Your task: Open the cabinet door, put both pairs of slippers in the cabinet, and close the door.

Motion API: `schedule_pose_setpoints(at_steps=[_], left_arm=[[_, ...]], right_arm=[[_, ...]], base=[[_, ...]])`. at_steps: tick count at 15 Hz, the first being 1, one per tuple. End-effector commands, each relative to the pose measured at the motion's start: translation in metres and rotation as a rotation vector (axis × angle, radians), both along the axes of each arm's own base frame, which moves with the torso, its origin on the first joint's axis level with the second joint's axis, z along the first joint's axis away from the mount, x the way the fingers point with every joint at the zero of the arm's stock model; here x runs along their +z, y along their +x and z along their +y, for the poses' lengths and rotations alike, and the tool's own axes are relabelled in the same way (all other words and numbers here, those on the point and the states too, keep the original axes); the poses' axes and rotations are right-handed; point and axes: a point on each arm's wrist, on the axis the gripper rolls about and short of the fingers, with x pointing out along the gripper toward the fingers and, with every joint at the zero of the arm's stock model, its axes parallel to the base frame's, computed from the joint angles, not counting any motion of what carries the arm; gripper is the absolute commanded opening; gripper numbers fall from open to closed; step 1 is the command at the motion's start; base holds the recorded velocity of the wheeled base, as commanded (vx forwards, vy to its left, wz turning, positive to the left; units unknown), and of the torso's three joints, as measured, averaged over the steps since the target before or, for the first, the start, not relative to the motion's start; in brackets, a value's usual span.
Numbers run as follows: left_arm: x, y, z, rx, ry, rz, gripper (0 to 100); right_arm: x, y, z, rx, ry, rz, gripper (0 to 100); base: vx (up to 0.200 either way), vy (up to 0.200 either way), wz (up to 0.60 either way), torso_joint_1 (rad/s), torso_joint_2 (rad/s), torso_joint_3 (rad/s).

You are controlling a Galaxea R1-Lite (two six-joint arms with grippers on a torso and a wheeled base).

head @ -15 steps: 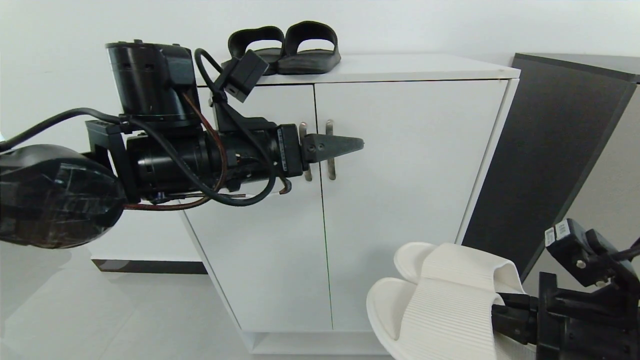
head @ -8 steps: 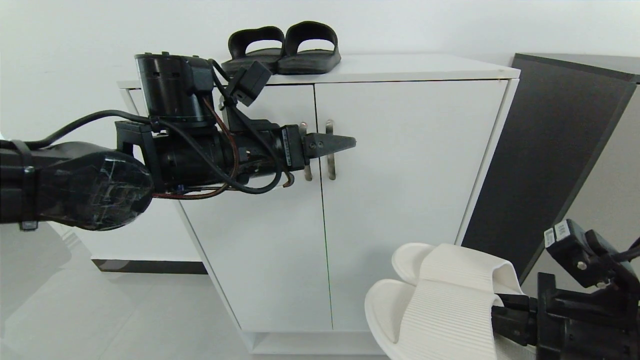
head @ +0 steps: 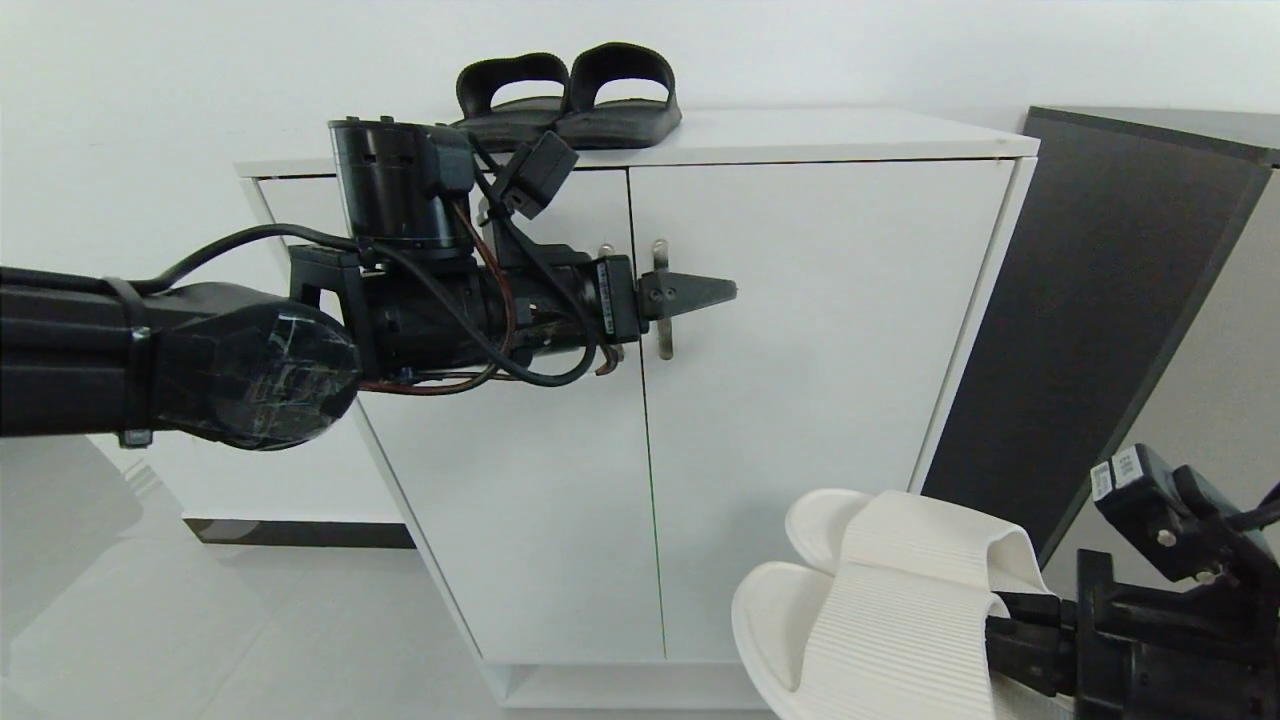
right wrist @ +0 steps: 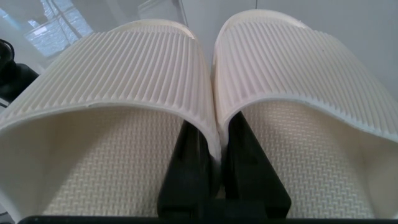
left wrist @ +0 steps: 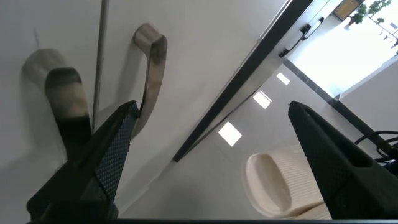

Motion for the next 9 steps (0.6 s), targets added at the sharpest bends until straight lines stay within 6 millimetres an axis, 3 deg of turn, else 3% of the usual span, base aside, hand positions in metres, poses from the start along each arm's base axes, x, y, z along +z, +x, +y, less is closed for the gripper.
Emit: schedule_pose_setpoints(at_steps=[1,2,3,9], left_arm=[[-0.002,0.003,-0.002,0.0,0.002,0.004,100],[-0.002,0.003,-0.002,0.0,-0.001,0.005,100],[-0.002,0.003,-0.002,0.0,-0.001,0.005,0],[-0.001,-0.007,0.001,-0.008,0.002,0.006,0]], right_arm=[[0.0,0.0,0.0,0.0,0.0,0.0,0],[-0.001,0.0,0.0,0.002,-0.001,0.002,0],[-0.001,0.0,0.0,0.002,-0.002,0.001,0],[-0.002,-0.002,-0.001,0.024,0.001,0.007,0]], base=[[0.0,0.0,0.0,0.0,0.0,0.0],[0.0,0.0,0.0,0.0,0.0,0.0],[0.0,0.0,0.0,0.0,0.0,0.0],[0.0,0.0,0.0,0.0,0.0,0.0]])
